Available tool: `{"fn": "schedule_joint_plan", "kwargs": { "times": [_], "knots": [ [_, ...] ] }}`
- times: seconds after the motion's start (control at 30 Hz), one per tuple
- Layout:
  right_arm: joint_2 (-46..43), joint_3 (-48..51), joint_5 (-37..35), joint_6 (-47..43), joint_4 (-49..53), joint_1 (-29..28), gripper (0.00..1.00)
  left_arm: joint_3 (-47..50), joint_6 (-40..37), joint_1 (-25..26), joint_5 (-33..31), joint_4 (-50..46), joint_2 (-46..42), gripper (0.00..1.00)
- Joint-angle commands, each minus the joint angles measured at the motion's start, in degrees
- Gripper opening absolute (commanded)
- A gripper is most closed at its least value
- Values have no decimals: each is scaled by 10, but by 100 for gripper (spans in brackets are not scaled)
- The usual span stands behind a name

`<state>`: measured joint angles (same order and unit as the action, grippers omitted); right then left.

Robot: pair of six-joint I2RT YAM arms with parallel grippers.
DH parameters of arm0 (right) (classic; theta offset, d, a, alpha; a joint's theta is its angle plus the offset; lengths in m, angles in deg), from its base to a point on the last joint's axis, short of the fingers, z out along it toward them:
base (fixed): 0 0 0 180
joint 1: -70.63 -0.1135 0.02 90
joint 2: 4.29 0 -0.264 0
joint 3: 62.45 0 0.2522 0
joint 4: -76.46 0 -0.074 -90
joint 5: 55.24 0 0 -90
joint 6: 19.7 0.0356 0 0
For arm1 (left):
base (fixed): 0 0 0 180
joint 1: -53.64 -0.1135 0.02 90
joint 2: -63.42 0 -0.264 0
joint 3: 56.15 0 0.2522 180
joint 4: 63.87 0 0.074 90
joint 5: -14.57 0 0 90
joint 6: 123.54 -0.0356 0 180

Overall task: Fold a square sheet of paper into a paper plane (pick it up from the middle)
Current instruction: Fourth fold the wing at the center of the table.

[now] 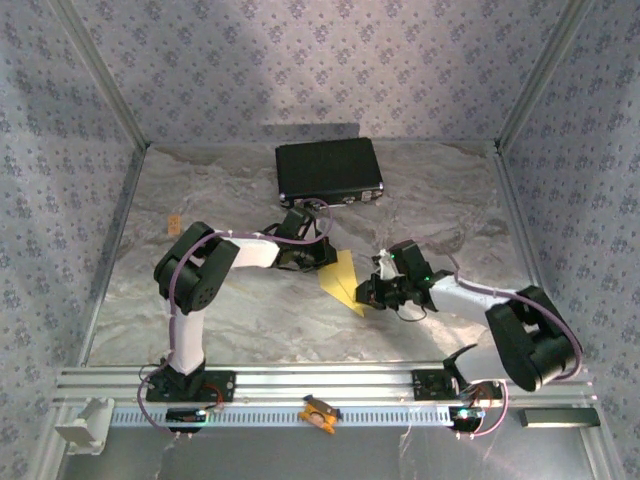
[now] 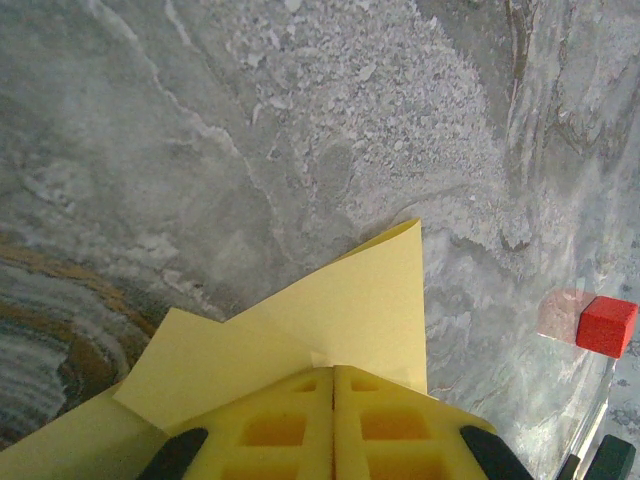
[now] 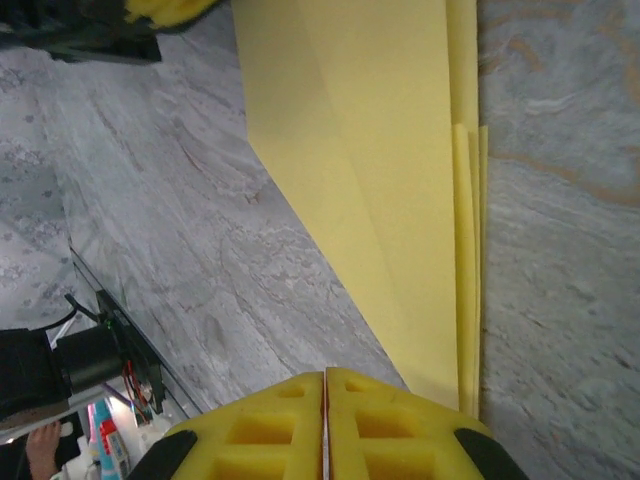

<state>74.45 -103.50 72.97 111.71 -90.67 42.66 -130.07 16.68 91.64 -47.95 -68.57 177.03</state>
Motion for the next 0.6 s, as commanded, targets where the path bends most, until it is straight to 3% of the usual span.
{"fn": "schedule_joint_plan", "kwargs": {
  "times": [0.0,0.2,0.57],
  "knots": [
    [32,-6,18,4,-10,-5,12,17,-3,-2,-29,-40,21,7],
    [37,34,14,14,-7,-5,10,12,-7,-4,-28,-47,20,7],
    [-30,60,-32,22,56,-10,9,15,-1,-5,-25,-44,15,7]
  ]
}}
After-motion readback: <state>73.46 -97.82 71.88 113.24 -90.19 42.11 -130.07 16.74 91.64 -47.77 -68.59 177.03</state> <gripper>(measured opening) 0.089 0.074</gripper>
